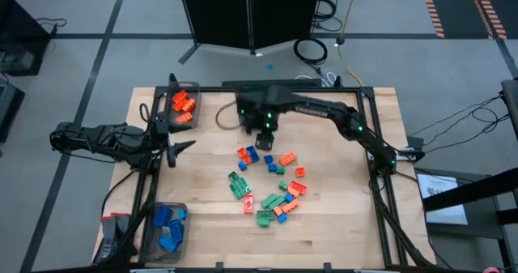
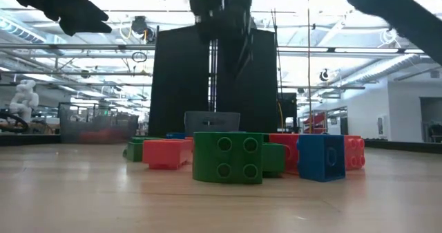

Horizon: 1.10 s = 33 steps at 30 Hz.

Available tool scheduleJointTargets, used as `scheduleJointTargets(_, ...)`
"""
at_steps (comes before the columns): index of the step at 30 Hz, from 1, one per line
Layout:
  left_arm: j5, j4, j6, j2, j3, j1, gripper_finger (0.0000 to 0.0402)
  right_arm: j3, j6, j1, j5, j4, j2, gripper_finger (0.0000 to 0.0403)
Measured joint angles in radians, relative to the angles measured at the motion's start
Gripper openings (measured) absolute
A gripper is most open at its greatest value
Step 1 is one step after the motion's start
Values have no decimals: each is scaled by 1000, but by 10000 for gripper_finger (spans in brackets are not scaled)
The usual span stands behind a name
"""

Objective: Sort blocks
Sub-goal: Put the green game piece into the top right black transparent bin

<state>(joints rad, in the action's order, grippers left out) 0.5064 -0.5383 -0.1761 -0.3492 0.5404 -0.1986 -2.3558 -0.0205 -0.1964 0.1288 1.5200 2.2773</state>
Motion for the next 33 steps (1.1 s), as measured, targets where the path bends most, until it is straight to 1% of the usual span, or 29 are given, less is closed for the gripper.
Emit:
scheduleJointTargets(4,-1,-10,-2,0,0,0,255,-2,-27,154,-10,-23,-48,172)
scheduleJointTargets(8,0,-28,-1,0,0,0,255,-1,-31,324,-118,-80,-32,171)
scheduleJointTargets(11,-1,-31,-2,0,0,0,255,-1,-43,424,-136,-179,-6,171)
scheduleJointTargets(15,-6,-44,-2,0,0,0,255,3,-104,518,-135,-330,37,171)
scheduleJointTargets(18,-7,-44,-3,0,0,0,255,31,-169,559,-183,-366,64,171)
scheduleJointTargets(21,-8,-43,-3,0,0,0,255,87,-262,584,-202,-366,83,171)
scheduleJointTargets(24,-8,-43,-3,0,0,0,255,166,-329,602,-202,-430,89,171)
scheduleJointTargets(28,-8,-43,-20,0,0,0,255,234,-401,621,-198,-527,89,171)
scheduleJointTargets(33,-27,-44,-29,0,0,0,255,299,-489,645,-187,-556,89,171)
